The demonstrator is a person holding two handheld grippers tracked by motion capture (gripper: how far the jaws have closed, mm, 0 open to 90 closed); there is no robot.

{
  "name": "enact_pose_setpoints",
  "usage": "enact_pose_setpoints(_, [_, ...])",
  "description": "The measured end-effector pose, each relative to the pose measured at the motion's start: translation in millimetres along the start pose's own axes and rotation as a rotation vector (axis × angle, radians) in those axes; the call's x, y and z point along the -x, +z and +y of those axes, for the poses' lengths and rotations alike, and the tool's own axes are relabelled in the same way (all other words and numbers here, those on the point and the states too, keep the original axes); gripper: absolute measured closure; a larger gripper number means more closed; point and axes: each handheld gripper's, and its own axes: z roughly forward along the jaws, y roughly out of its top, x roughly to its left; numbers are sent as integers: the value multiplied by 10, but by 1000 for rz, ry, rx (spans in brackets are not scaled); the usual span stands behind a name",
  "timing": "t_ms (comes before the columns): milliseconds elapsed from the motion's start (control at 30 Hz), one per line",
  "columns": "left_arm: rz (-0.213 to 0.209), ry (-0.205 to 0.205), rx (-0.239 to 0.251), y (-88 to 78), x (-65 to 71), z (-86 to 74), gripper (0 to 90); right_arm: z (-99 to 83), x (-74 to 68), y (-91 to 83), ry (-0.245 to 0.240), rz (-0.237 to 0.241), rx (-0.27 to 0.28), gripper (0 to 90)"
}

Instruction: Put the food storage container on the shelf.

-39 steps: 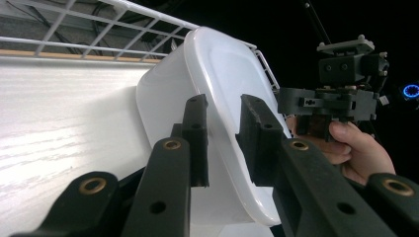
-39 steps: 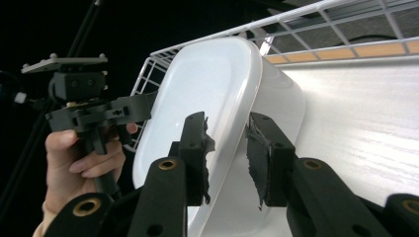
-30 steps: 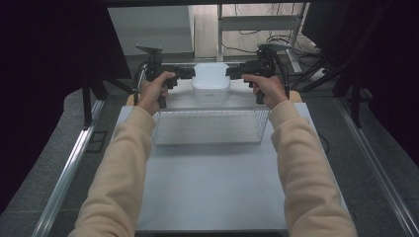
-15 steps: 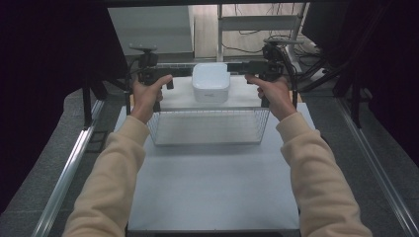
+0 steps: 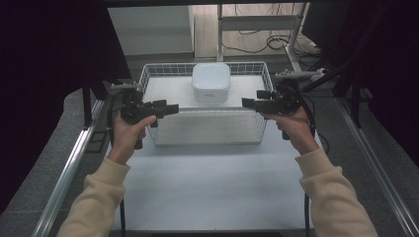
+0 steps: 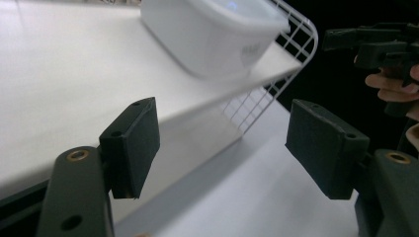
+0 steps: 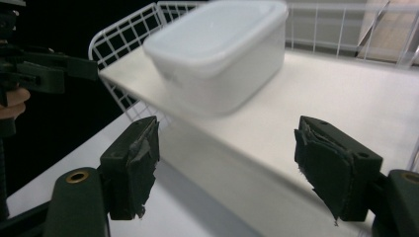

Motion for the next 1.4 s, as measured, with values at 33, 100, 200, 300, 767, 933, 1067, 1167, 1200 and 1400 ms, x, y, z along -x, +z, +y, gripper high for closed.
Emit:
enact_pose_setpoints(33, [4, 8, -4, -14, 11, -55, 280, 0, 0, 0, 0, 0, 0, 249])
enact_pose_setpoints(100, [13, 20, -15, -29, 33, -158, 279, -139, 8, -31, -3, 9, -2, 249])
enact_pose_setpoints(200, [18, 39, -31, -47, 67, -317, 275, -353, 20, -66, -14, 8, -13, 252])
enact_pose_setpoints(300, [27, 53, -45, -64, 92, -443, 271, -568, 27, -104, -23, 2, -27, 254])
enact_pose_setpoints(767, [71, 75, -124, 25, 142, -1035, 255, -1298, 103, -299, -13, -57, -87, 254])
enact_pose_setpoints(933, [95, 43, -153, 51, 68, -1284, 244, -1521, 144, -306, 1, -67, -115, 254])
enact_pose_setpoints(1067, [110, 27, -176, 61, 18, -1408, 236, -1655, 164, -259, 12, -76, -154, 254])
enact_pose_setpoints(1167, [119, 7, -198, 54, -14, -1531, 226, -1781, 193, -213, 21, -91, -188, 252])
enact_pose_setpoints(1200, [118, 3, -207, 54, -17, -1568, 221, -1811, 202, -206, 23, -94, -194, 252])
enact_pose_setpoints(1400, [146, 25, -220, 32, -11, -1677, 206, -1911, 221, -172, 36, -101, -210, 248])
